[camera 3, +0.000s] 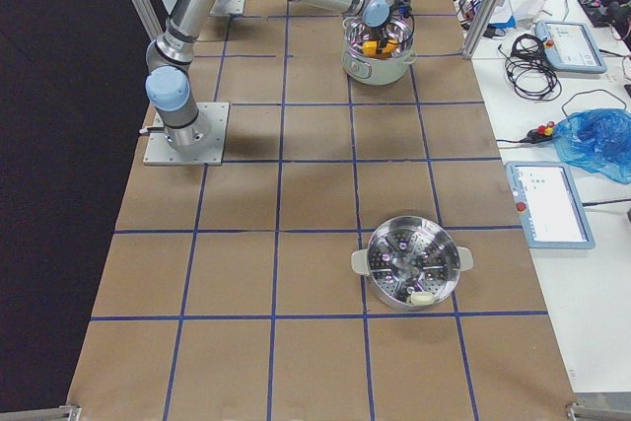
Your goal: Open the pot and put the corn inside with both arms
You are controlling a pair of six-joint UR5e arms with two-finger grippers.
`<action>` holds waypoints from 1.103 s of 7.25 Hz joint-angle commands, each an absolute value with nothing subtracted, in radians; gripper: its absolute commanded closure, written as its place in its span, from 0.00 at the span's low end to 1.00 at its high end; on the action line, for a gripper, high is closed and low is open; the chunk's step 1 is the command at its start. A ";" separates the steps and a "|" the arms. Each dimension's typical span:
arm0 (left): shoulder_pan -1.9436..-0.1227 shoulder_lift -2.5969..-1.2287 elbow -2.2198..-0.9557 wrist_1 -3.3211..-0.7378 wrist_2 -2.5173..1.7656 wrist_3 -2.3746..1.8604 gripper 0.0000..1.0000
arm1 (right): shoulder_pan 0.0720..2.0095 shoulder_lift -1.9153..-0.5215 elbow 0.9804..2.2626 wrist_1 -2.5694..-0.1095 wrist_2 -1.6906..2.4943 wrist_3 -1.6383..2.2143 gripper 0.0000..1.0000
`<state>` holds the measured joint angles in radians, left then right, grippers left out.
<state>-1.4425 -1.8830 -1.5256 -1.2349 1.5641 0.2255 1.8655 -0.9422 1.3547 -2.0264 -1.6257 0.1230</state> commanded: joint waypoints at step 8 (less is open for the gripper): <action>-1.592 -1.697 -1.470 -1.503 1.559 0.209 0.00 | 1.669 -1.454 1.368 -1.465 -1.542 0.072 0.07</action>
<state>-1.5946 -1.6987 -1.4678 -1.5078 1.5705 0.2074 1.7064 -1.4240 1.3653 -1.5175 -1.5663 0.0756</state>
